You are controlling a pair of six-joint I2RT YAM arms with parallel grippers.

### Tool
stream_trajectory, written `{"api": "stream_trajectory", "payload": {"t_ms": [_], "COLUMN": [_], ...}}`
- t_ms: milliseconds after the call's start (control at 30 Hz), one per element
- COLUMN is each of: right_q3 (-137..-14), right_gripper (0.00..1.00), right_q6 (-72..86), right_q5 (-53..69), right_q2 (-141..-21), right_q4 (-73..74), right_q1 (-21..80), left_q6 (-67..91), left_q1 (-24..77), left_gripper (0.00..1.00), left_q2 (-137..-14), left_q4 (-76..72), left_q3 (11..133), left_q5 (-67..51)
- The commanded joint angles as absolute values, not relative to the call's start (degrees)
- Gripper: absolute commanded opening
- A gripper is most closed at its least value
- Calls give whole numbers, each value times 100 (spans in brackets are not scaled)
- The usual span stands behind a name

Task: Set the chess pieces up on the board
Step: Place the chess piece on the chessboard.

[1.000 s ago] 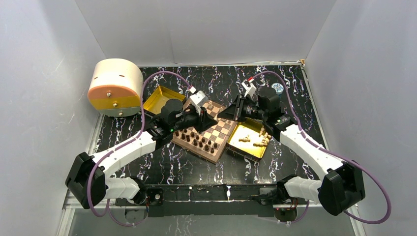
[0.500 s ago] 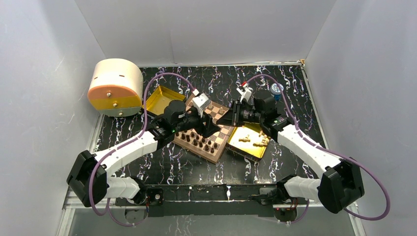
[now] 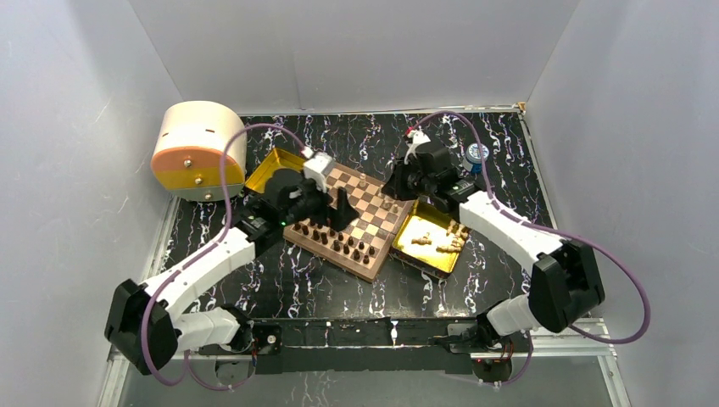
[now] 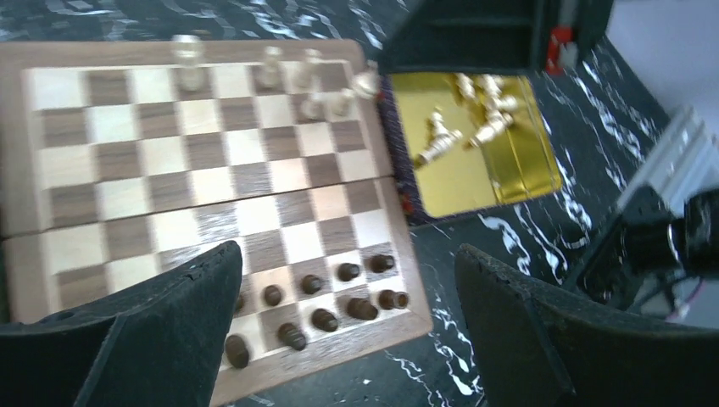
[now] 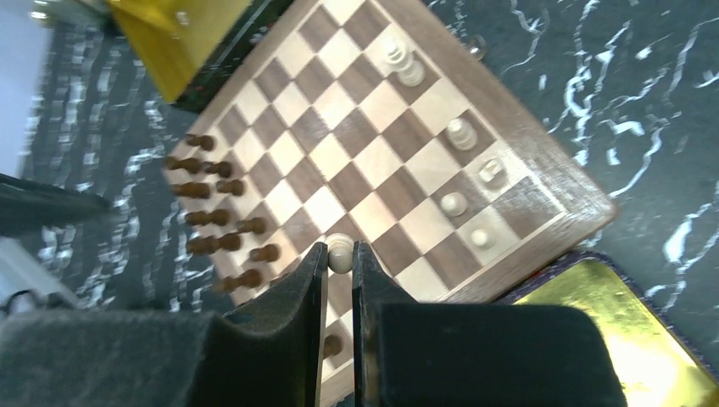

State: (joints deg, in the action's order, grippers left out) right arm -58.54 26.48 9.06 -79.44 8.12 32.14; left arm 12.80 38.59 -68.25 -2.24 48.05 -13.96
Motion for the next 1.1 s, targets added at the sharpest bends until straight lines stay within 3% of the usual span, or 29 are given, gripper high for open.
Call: {"api": "stream_trajectory", "payload": {"t_ms": [0,133,467,1067], "right_q3": [-6397,-6578,-7275,-7371], "right_gripper": [5,5,5,7], "right_q6": [1804,1558,1221,1341], "right_q5": [-538,-1380,-2565,-3340], "right_q2": [-8287,-8661,-9707,-10454], "right_q4": [970,906,1062,966], "right_q1": [3606,4055,4634,4878], "left_q6": [1862,1889,888,747], "left_q1": [2971,2500,2496,2501], "left_gripper": [93,94,94,94], "left_q2": [-6288,-6021,-4408,-4087], "left_q4": [205,752,1440,1452], "left_q3": [4808,4828,4054,4026], "left_q5": [-1311,-908,1171,1321]}}
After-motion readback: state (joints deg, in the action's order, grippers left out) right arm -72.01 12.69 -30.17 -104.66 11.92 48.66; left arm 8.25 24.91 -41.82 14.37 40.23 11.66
